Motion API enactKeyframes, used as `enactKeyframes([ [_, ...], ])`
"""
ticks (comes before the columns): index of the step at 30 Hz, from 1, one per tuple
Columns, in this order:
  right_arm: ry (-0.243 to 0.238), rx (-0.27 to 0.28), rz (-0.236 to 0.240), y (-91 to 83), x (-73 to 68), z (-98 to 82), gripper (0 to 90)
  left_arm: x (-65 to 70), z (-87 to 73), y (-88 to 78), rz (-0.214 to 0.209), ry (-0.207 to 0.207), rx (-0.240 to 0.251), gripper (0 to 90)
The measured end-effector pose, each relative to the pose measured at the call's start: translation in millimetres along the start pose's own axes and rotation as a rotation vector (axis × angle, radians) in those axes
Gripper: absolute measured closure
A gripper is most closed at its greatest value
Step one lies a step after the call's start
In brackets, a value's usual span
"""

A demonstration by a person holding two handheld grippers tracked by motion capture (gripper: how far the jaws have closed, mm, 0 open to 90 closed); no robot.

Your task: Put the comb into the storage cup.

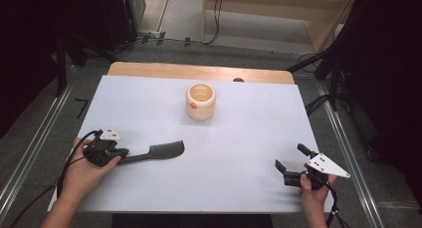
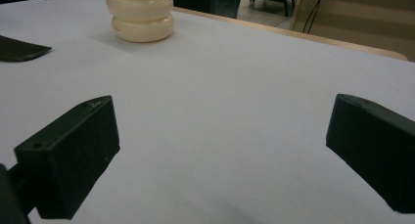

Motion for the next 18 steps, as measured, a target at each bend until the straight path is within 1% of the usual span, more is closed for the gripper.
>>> enactKeyframes([
  [3, 0.0, -0.001, 0.0, 0.1, -0.1, 0.0, 0.0, 3.3, -2.6, -0.5, -0.007, 0.006, -0.006, 90.0],
  [4, 0.0, -0.001, 0.001, 0.0, -0.1, 0.0, 0.0, 7.0, -4.4, -1.4, -0.014, 0.011, -0.012, 90.0],
  [7, -0.001, -0.002, 0.0, 0.2, -0.2, 0.0, 0.0, 10.7, -5.6, -2.2, -0.015, 0.015, -0.019, 90.0],
  [8, 0.0, -0.002, 0.0, 0.2, -0.3, 0.0, 0.0, 14.3, -6.5, -2.1, -0.02, 0.023, -0.029, 90.0],
  [9, -0.002, -0.003, 0.0, 0.3, -0.3, 0.0, 0.0, 14.3, -6.5, -2.1, -0.02, 0.023, -0.029, 89.9],
  [10, -0.002, -0.004, -0.001, 0.4, -0.4, -0.1, 0.0, 18.8, -7.8, -1.0, -0.006, 0.04, -0.047, 90.0],
  [13, -0.006, -0.005, -0.002, 0.5, -0.4, -0.2, 0.0, 22.0, -8.6, -1.5, -0.012, 0.047, -0.057, 89.9],
  [14, -0.005, -0.006, -0.006, 0.7, -0.5, -0.1, 0.0, 24.2, -8.9, -2.5, -0.003, 0.057, -0.066, 89.9],
  [16, -0.005, -0.006, -0.007, 0.8, -0.5, -0.1, 0.0, 24.5, -8.8, -3.3, 0.0, 0.055, -0.062, 89.9],
  [17, -0.004, -0.007, -0.007, 0.7, -0.5, -0.1, 0.0, 24.2, -8.1, -4.7, -0.001, 0.055, -0.052, 89.3],
  [18, -0.004, -0.006, -0.007, 0.7, -0.4, -0.1, 0.0, 23.4, -5.7, -8.1, 0.004, 0.037, -0.022, 83.8],
])
Point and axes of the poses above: each handheld gripper's, and its own axes: y roughly forward along the jaws, z roughly out of its top, x roughly to its right, the point moved 2 cm from there along y, roughly forward along the jaws, and after that the axes turned 14 degrees about -z, right-handed, at the moved point
